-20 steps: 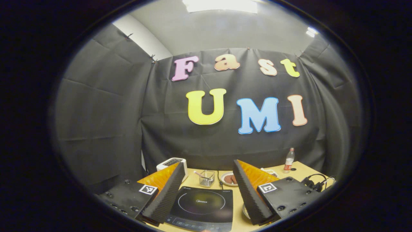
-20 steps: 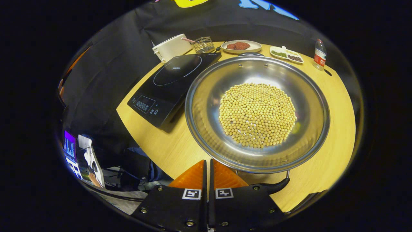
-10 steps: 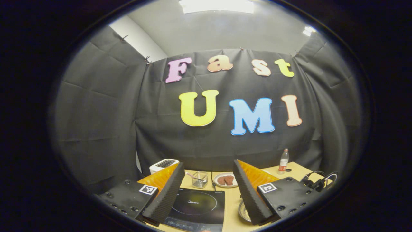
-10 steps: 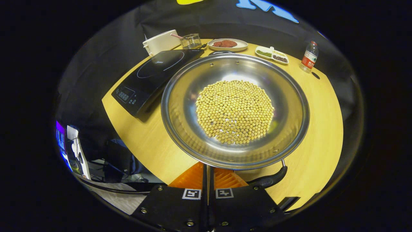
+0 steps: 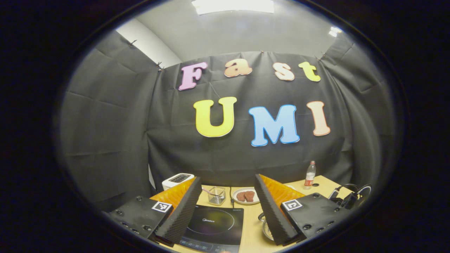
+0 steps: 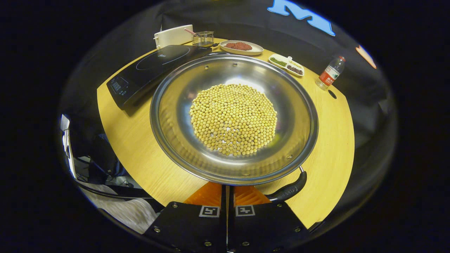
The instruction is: First push the handle of the pot to place it horizontally, then grasp the pot with both hands and set it on the induction cooktop.
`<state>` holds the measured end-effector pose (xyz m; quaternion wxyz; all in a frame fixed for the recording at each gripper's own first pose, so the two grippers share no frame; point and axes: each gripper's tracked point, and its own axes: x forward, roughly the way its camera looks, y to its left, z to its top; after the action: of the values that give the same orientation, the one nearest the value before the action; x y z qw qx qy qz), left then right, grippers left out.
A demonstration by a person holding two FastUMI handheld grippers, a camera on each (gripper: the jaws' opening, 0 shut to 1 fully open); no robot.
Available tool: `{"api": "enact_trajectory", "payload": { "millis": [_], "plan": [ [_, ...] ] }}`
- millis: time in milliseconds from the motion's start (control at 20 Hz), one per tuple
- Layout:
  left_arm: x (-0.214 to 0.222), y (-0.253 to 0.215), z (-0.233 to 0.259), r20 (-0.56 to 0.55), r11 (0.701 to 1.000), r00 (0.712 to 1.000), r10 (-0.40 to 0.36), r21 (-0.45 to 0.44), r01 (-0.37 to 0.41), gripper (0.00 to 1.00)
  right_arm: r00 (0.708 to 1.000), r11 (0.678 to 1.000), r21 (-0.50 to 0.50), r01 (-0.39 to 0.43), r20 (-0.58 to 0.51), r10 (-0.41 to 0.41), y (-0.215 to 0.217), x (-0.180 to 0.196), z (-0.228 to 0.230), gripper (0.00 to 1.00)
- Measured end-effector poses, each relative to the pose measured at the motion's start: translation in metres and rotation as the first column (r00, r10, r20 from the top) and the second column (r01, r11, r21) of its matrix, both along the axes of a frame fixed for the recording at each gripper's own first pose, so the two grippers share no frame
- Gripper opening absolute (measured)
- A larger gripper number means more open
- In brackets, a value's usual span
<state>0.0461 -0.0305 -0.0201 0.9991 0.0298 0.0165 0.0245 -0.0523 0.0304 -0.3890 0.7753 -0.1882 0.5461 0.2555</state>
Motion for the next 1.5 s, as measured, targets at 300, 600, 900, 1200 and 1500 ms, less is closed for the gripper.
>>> {"api": "enact_trajectory", "payload": {
  "millis": [300,600,900,1200,1500],
  "plan": [
    [-0.004,-0.017,-0.005,-0.018,1.0,1.0,0.003,0.025,-0.003,1.0,0.997,0.997,-0.074,0.013,0.075,-0.008,-0.035,0.029,-0.007,0.01],
    [-0.006,-0.024,-0.012,-0.038,0.999,0.999,0.025,0.039,-0.024,1.0,0.985,0.984,-0.171,0.045,0.173,-0.015,-0.062,0.066,-0.012,0.01],
    [-0.012,0.0,-0.019,-0.051,0.992,0.991,0.121,0.036,-0.119,1.0,0.973,0.981,-0.187,0.041,0.231,0.004,-0.063,0.092,-0.014,0.01],
    [-0.01,-0.001,-0.039,-0.087,0.984,0.981,0.174,0.046,-0.17,0.9,0.962,0.986,-0.12,0.112,0.261,-0.078,-0.068,0.115,-0.014,0.01],
    [0.012,-0.025,-0.079,-0.171,0.986,0.971,0.168,0.01,-0.169,0.97,0.93,0.958,0.115,0.264,0.233,-0.285,-0.088,0.113,0.008,0.02]
  ]
}}
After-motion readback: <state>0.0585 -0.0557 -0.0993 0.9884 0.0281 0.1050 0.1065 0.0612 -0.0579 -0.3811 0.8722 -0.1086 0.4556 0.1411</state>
